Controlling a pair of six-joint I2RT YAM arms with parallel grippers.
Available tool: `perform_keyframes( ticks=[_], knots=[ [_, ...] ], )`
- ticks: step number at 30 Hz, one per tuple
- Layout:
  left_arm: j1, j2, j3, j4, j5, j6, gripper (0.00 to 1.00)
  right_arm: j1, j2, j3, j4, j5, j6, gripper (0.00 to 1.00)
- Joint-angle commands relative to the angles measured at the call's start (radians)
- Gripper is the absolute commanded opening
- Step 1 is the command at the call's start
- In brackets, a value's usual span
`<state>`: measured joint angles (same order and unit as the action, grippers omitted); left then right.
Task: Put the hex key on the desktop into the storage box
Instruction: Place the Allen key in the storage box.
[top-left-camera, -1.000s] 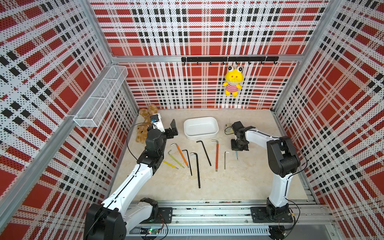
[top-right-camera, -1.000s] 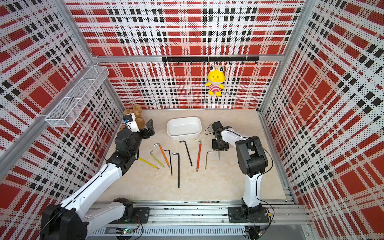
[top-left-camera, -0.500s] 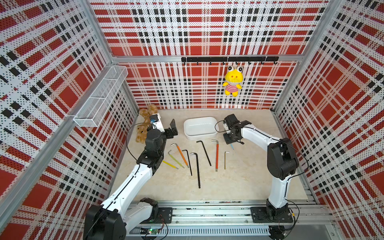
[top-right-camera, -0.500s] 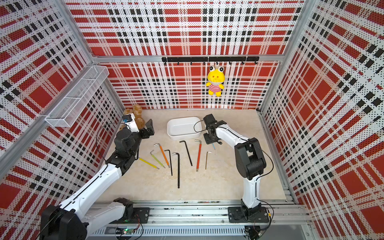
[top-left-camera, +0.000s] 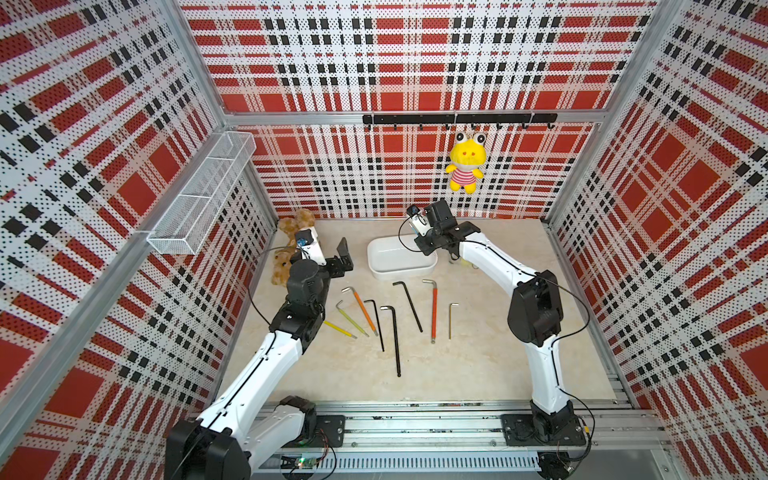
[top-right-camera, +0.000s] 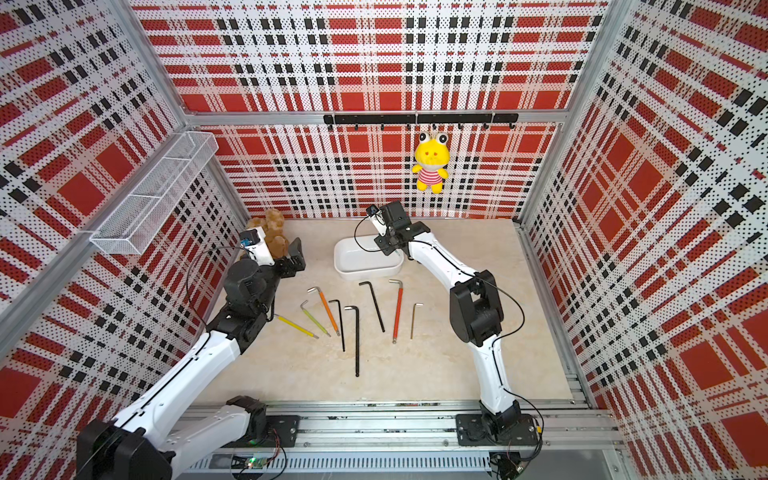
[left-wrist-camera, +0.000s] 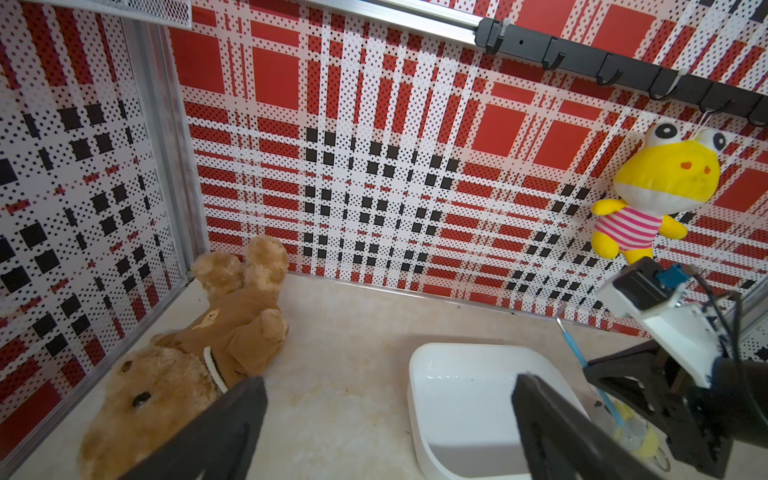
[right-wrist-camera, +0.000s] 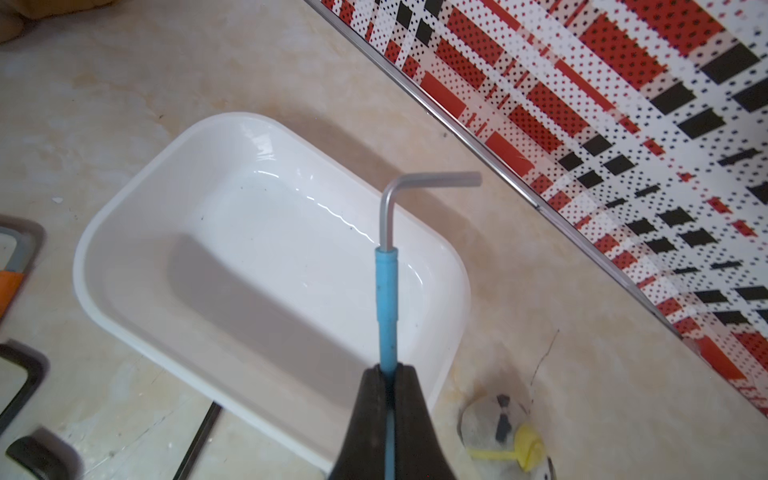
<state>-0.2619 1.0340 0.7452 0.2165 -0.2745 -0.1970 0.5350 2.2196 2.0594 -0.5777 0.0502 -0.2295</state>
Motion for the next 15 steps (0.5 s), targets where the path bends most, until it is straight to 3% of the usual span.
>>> perform_keyframes(
  ticks=[1,5,15],
  knots=[
    [0.006,-0.02,0.034,-0.012,-0.009,0.011,0.99,0.016,0.102,0.119,-0.003,-0.06,-0.064,0.0],
    [0.007,-0.028,0.033,-0.016,-0.003,0.013,0.99,0.016,0.201,0.25,-0.049,-0.078,-0.067,0.0],
    [0.051,-0.014,0.034,-0.006,0.015,0.008,0.99,0.022,0.296,0.242,-0.067,-0.125,-0.111,0.0]
  ],
)
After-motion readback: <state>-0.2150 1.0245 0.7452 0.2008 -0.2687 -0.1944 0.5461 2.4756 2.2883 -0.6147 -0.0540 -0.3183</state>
